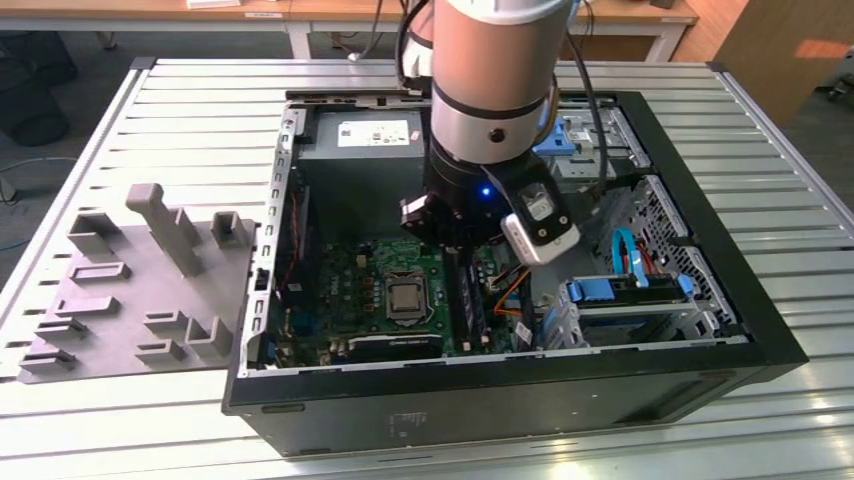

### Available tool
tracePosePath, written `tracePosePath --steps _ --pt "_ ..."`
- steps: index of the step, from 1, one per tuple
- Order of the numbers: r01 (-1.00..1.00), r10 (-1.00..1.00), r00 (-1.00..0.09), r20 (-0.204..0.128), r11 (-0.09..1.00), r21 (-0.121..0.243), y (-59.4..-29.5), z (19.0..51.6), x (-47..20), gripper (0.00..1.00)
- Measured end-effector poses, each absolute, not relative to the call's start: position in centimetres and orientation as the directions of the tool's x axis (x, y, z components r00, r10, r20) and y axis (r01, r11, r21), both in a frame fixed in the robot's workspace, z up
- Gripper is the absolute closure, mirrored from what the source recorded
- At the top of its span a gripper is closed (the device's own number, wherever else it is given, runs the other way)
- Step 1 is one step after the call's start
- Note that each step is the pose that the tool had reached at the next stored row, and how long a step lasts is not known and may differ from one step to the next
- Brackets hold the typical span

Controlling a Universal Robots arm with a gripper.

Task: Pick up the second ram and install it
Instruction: 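Insert the second ram into the second slot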

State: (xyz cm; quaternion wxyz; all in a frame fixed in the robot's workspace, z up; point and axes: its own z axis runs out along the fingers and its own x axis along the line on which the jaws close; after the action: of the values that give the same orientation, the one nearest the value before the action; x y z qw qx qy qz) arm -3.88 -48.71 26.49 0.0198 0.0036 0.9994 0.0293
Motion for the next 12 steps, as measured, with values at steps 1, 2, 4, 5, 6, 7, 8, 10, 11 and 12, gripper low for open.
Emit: tracePosePath --steps 1,2,4,5,6,7,8,10,11,12 --pt "0.006 0.008 -0.999 -0.039 0.998 0.059 -48.7 26.4 -3.9 0.89" --pt "0.006 0.008 -0.999 -0.039 0.998 0.059 -48.7 26.3 -3.9 0.89" --pt "0.006 0.008 -0.999 -0.039 0.998 0.059 -48.7 26.3 -3.9 0.89" --pt "0.006 0.008 -0.999 -0.039 0.998 0.059 -48.7 26.2 -3.9 0.89" --pt "0.006 0.008 -0.999 -0.039 0.998 0.059 -48.7 26.0 -3.9 0.89" --pt "0.006 0.008 -0.999 -0.039 0.998 0.059 -48.7 25.9 -3.9 0.89" --pt "0.006 0.009 -0.999 -0.039 0.998 0.059 -48.7 25.8 -3.9 0.89" --pt "0.006 0.008 -0.999 -0.039 0.998 0.059 -48.7 25.4 -3.9 0.89" --pt "0.006 0.008 -0.999 -0.039 0.998 0.059 -48.7 25.3 -3.9 0.89" --pt "0.006 0.008 -0.999 -0.039 0.998 0.059 -48.7 25.2 -3.9 0.89"
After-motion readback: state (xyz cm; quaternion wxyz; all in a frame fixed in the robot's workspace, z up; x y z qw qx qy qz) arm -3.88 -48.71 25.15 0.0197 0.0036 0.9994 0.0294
